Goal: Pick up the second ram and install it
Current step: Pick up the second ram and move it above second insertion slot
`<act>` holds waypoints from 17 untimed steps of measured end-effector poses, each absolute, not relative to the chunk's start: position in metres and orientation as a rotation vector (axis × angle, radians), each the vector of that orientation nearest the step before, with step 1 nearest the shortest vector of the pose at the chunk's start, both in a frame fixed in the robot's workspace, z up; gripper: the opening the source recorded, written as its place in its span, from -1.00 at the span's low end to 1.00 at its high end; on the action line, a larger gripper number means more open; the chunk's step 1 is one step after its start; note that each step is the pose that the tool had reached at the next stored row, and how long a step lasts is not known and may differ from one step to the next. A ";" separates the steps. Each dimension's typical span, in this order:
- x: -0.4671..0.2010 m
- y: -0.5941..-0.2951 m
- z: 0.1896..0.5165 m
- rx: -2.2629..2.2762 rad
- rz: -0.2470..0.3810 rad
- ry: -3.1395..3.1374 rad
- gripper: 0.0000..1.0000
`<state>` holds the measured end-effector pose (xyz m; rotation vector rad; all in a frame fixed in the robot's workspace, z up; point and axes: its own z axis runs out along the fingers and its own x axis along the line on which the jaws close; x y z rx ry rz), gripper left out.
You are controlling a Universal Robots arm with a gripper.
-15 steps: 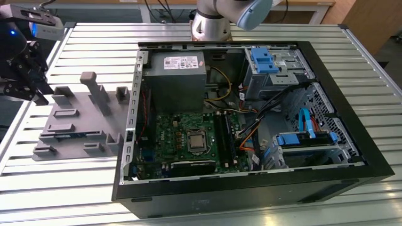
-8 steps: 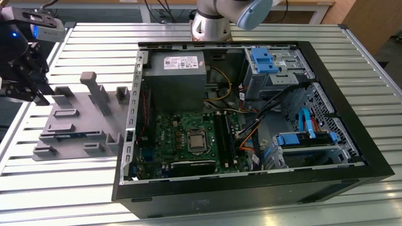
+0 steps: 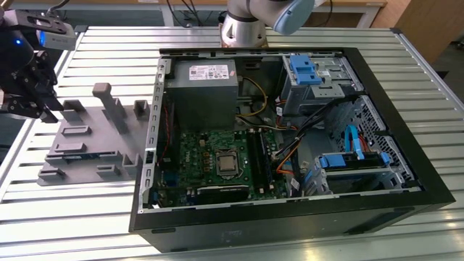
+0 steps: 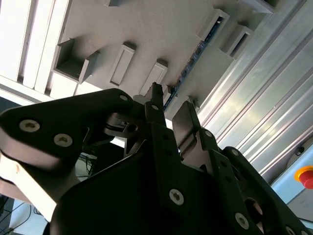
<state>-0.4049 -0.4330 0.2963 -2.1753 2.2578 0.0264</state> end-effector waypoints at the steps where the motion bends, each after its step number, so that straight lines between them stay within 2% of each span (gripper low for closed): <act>1: -0.405 -0.433 0.296 -2.175 0.026 2.258 -0.29; 17: -0.405 -0.433 0.285 -2.171 0.026 2.262 -0.29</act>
